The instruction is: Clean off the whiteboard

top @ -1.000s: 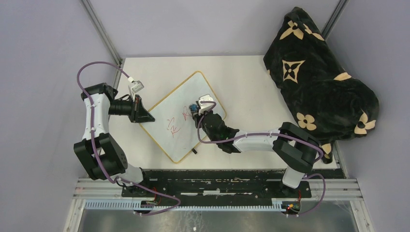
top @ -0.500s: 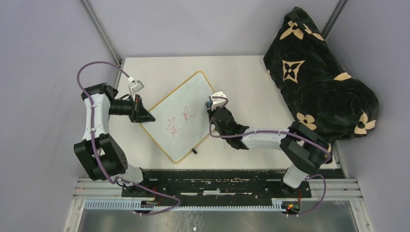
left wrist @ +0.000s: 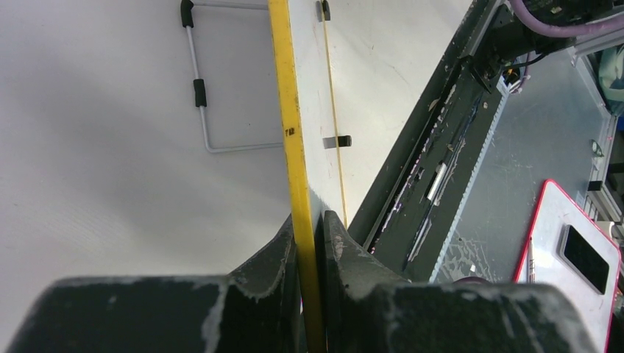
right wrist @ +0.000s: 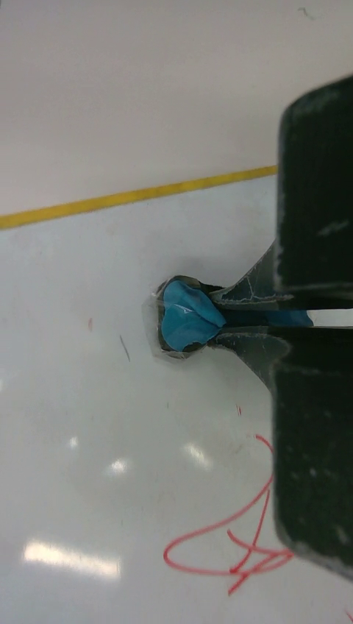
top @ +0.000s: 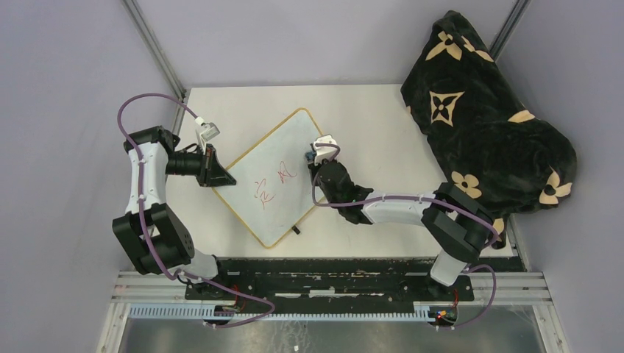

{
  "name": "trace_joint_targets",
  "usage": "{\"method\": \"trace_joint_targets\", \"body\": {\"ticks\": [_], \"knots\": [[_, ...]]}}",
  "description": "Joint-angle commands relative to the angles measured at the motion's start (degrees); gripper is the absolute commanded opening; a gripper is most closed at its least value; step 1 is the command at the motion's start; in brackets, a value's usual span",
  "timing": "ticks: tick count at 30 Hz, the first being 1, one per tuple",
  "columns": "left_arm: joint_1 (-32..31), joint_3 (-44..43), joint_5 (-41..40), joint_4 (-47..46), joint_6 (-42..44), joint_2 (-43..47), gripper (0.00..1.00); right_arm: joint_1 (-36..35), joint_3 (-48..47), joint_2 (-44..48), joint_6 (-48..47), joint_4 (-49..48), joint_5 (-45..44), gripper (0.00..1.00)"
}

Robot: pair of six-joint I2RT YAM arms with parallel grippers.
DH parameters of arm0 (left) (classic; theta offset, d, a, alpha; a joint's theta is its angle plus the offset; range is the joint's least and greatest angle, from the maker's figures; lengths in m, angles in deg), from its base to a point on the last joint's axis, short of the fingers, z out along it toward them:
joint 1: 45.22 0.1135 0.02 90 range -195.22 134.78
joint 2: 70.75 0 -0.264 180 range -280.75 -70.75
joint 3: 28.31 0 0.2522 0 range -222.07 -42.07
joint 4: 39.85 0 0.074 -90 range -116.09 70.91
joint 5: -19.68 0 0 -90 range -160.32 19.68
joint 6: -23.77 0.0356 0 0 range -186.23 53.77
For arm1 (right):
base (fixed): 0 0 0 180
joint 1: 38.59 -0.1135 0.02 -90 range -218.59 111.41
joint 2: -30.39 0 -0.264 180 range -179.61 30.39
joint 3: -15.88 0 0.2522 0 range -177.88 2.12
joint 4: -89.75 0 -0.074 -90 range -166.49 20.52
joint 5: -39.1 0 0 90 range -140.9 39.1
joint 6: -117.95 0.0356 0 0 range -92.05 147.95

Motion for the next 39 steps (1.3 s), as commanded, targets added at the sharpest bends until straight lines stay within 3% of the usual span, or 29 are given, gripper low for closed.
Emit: {"method": "trace_joint_targets", "body": {"ticks": [1,12,17,28,39], "knots": [[-1.3,0.3,-3.2,-2.9,4.9,0.9,0.03,-5.5,-4.3,-1.8,0.9,-4.2,6.6,0.01],[-1.3,0.7,-3.2,-2.8,5.2,0.8,0.03,-13.3,-8.2,-7.2,1.3,-10.6,13.2,0.01],[-1.4,1.2,-3.2,-2.9,5.4,0.9,0.03,-13.2,-10.6,-8.6,-1.2,-8.1,7.3,0.01],[-1.4,1.2,-3.1,-2.8,5.6,0.8,0.03,-4.4,-8.0,-4.3,-3.9,-4.7,2.8,0.01],[-1.4,0.8,-3.0,-2.9,5.3,0.9,0.03,4.7,-5.6,-1.7,-2.2,-3.3,7.0,0.01]]}}
